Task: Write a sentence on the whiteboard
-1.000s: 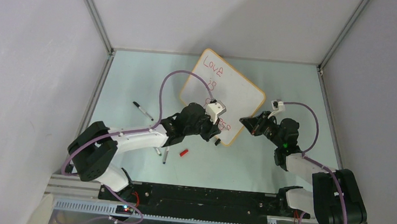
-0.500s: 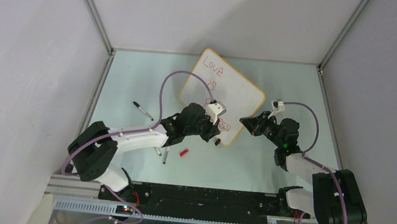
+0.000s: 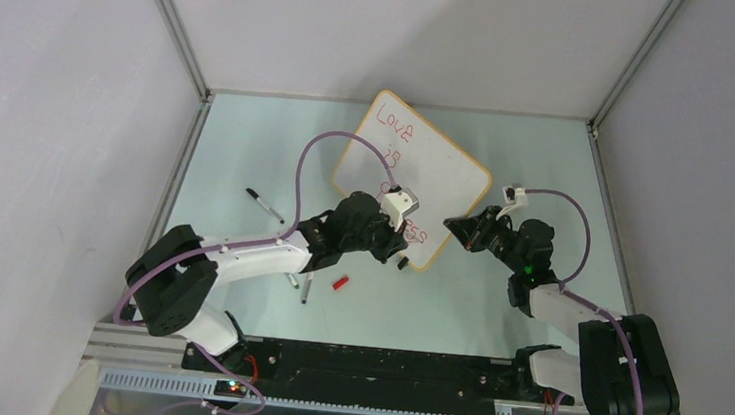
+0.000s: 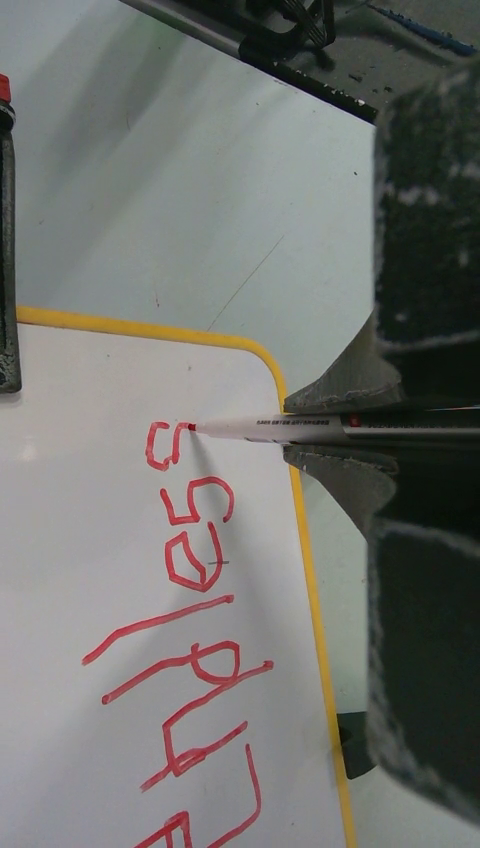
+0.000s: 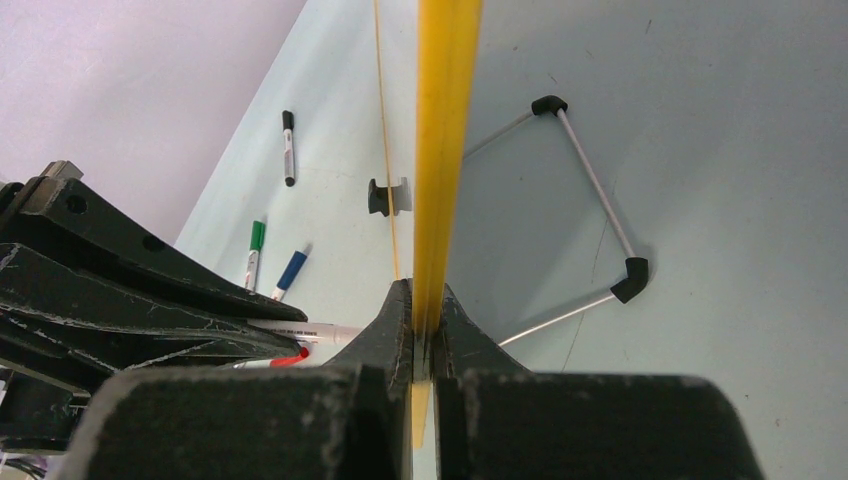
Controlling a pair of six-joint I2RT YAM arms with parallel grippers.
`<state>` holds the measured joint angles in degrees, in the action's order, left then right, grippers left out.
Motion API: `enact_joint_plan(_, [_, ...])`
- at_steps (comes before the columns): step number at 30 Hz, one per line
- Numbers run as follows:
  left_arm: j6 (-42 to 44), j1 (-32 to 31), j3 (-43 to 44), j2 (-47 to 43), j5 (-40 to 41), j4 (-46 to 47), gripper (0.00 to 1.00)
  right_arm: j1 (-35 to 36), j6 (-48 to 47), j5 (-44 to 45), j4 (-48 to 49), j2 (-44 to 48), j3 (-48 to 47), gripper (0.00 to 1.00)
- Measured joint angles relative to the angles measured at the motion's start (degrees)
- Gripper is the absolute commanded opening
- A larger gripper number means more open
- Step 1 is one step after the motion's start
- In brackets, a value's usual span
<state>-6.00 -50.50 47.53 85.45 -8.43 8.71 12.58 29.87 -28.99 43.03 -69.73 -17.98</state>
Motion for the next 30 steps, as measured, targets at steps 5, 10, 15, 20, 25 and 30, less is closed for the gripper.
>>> enact_joint_plan(5, [0.0,0.0,0.0,0.0,0.6,-0.1,0.00,0.0,0.0,0.0,-0.1,0.0,0.0,0.00])
enact_joint_plan(10, [-0.1,0.0,0.0,0.0,1.0,-0.2,0.00,0.0,-0.1,0.0,-0.1,0.0,0.0,0.00])
enact_joint_plan(15, [-0.5,0.0,0.0,0.0,1.4,-0.2,0.00,0.0,-0.1,0.1,-0.1,0.0,0.0,0.00])
enact_joint_plan(20, [-0.9,0.0,0.0,0.0,1.9,-0.3,0.00,0.0,-0.2,0.1,-0.1,0.0,0.0,0.00])
enact_joint_plan(25, [-1.5,0.0,0.0,0.0,2.3,-0.3,0.00,0.0,-0.2,0.1,-0.3,0.1,0.0,0.00])
enact_joint_plan(30, [-1.6,0.0,0.0,0.0,2.5,-0.3,0.00,0.0,-0.2,0.1,-0.3,0.1,0.0,0.00])
